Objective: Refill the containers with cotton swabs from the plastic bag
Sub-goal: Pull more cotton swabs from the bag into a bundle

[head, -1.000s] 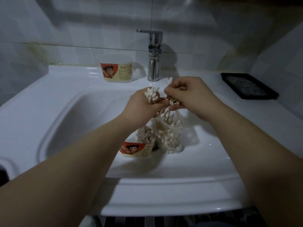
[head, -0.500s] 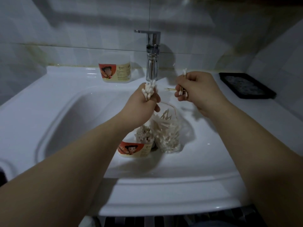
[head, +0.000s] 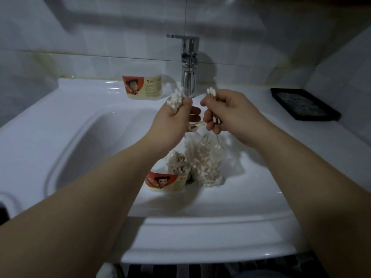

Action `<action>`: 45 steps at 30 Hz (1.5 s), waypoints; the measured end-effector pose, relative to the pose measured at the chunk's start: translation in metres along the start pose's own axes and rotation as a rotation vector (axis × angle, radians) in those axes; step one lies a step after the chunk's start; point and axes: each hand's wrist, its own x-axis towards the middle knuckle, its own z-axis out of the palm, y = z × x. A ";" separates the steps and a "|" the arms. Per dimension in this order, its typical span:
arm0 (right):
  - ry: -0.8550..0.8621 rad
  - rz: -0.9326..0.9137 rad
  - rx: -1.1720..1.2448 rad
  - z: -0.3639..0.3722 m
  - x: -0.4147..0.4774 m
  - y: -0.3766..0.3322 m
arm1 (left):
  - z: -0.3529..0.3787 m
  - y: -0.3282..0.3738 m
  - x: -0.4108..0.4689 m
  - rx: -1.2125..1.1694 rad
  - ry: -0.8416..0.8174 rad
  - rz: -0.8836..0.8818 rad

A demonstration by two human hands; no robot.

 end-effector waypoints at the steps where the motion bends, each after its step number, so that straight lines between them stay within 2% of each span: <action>1: -0.008 -0.005 0.005 0.000 0.000 0.000 | 0.001 0.000 -0.001 -0.017 -0.051 0.000; 4: -0.027 0.008 0.050 0.001 0.000 0.000 | -0.001 0.001 -0.004 0.040 -0.137 0.042; 9: -0.010 0.059 0.147 0.000 0.000 -0.001 | -0.005 0.001 -0.003 0.011 -0.190 0.042; 14: 0.131 0.079 0.088 -0.005 0.007 0.006 | -0.007 -0.001 0.000 0.001 -0.126 -0.012; 20: 0.247 0.060 0.045 -0.016 0.013 0.010 | -0.007 -0.001 0.004 -0.167 -0.090 -0.065; 26: 0.150 0.068 0.045 -0.011 0.007 0.007 | -0.004 -0.004 0.008 -0.177 -0.032 -0.106; 32: -0.048 0.098 0.122 -0.001 -0.002 0.002 | -0.005 -0.003 0.006 -0.152 -0.047 -0.079; 37: -0.120 0.056 -0.051 0.002 -0.005 0.001 | -0.006 -0.002 0.002 -0.007 -0.131 -0.015; 41: -0.107 0.028 -0.218 0.000 -0.005 0.001 | -0.007 -0.005 0.002 0.013 -0.089 -0.028; 45: -0.134 0.043 -0.261 0.001 -0.005 0.001 | -0.006 -0.006 0.003 0.006 -0.065 -0.061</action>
